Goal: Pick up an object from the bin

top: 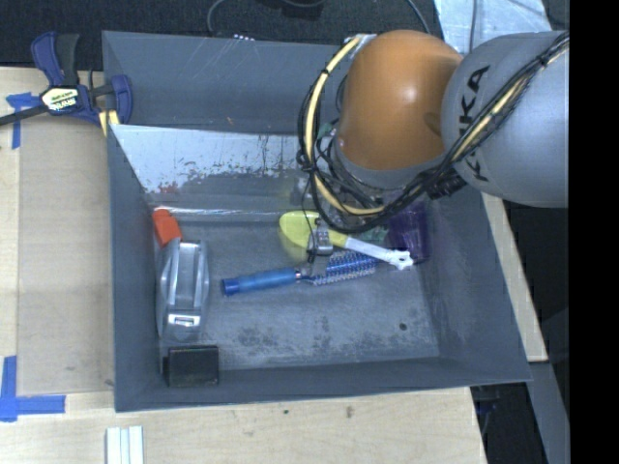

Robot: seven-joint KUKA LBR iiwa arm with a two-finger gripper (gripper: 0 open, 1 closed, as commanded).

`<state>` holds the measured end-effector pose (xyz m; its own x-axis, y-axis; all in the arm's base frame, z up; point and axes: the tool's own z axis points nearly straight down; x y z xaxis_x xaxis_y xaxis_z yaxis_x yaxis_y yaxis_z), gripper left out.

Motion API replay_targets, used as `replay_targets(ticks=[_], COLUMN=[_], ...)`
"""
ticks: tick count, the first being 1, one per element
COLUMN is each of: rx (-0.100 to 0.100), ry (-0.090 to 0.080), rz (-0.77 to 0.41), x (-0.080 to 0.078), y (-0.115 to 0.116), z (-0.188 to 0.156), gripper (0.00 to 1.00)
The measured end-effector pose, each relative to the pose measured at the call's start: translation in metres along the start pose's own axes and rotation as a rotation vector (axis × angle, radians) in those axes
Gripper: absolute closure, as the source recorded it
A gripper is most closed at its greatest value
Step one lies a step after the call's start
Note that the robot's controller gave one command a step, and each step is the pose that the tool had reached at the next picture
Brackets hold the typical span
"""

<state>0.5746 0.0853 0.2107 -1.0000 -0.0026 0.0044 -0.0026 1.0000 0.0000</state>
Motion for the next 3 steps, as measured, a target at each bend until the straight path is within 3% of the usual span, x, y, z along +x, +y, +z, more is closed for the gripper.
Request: replay_targets(ticks=[1, 3], rx=[-0.001, -0.001], ry=[-0.008, -0.013], rz=[0.002, 0.073], x=[-0.001, -0.004], y=[0.000, -0.038], z=[-0.005, 0.101], gripper=[0.00, 0.00])
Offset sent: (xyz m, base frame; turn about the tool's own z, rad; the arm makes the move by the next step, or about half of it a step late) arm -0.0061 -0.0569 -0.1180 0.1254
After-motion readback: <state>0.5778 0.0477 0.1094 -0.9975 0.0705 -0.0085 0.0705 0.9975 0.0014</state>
